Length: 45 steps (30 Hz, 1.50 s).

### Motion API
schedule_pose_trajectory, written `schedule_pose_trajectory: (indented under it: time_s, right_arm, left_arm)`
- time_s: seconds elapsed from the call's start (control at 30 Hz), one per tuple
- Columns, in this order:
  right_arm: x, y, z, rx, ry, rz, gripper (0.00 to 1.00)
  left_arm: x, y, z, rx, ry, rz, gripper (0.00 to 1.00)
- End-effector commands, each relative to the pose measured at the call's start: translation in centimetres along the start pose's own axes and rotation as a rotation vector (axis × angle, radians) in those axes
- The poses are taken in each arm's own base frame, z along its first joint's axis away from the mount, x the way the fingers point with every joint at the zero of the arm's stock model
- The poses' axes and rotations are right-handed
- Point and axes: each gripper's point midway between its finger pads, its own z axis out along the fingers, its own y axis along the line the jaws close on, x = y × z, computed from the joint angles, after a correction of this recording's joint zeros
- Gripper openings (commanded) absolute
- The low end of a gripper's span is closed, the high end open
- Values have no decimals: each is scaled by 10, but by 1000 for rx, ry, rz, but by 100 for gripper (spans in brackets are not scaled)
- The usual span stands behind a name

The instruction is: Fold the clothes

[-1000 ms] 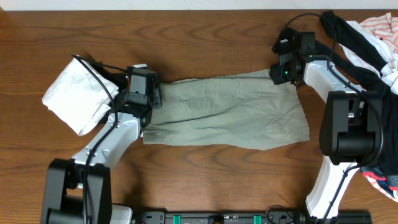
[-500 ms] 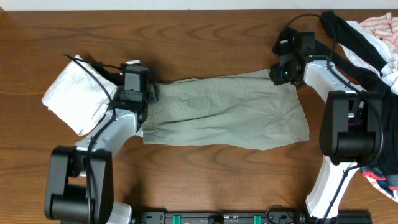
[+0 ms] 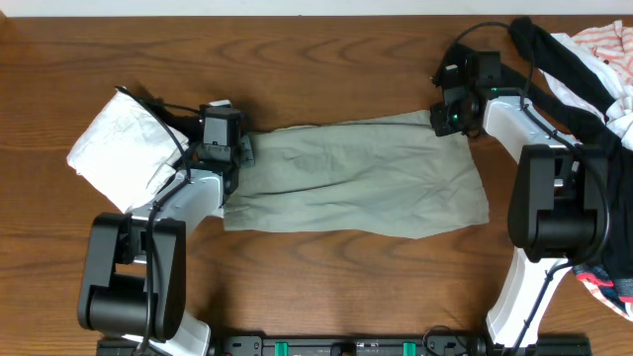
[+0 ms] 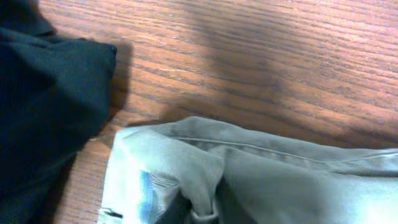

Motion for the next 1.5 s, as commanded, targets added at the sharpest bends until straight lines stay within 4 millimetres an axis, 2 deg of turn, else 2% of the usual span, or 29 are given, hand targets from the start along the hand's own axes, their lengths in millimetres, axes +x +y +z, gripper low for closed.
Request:
schedule_pose_trajectory:
  time_s: [0.0,0.1,0.27,0.37,0.7,0.9,1.13,1.17,1.23,1.3,1.37,1.43,1.47]
  right_arm:
    - [2,2,1,0,7,9,13]
    - [2,1,1,2,7,19,1]
    - [3,-6,1,25,11,63,1]
    - [10,-29,-2,135,32,159,1]
    - [42,-81,-15,258,99,350,1]
    - [56,-89,-19,261,142,379,1]
    - [58,-85,-19,245,154,381,1]
    - [58,-84,-18,237,153,382,3]
    - [57,-82,-18,221,151,383,10]
    - [56,-81,-19,217,147,383,16]
    - [52,-81,-24,220,135,381,29]
    - [45,-81,-33,224,111,379,38]
    - [36,-81,-45,229,76,374,48]
  left_arm:
    - [-2,4,0,-16,0,-6,6]
    - [1,5,-1,-20,12,-3,6]
    - [3,5,-1,-21,19,-2,6]
    - [3,6,-1,-22,19,-2,6]
    - [2,6,-1,-22,18,-13,6]
    - [0,6,0,-22,10,-17,6]
    - [-19,2,-1,-1,-66,-37,7]
    - [-22,0,-1,7,-78,-38,10]
    - [-27,-8,-2,54,-94,-43,31]
    - [-31,-21,-3,129,-104,-43,36]
    - [-30,-24,-3,145,-98,-42,36]
    - [-28,-23,-3,142,-91,-40,36]
    - [-27,-23,-3,141,-85,-40,36]
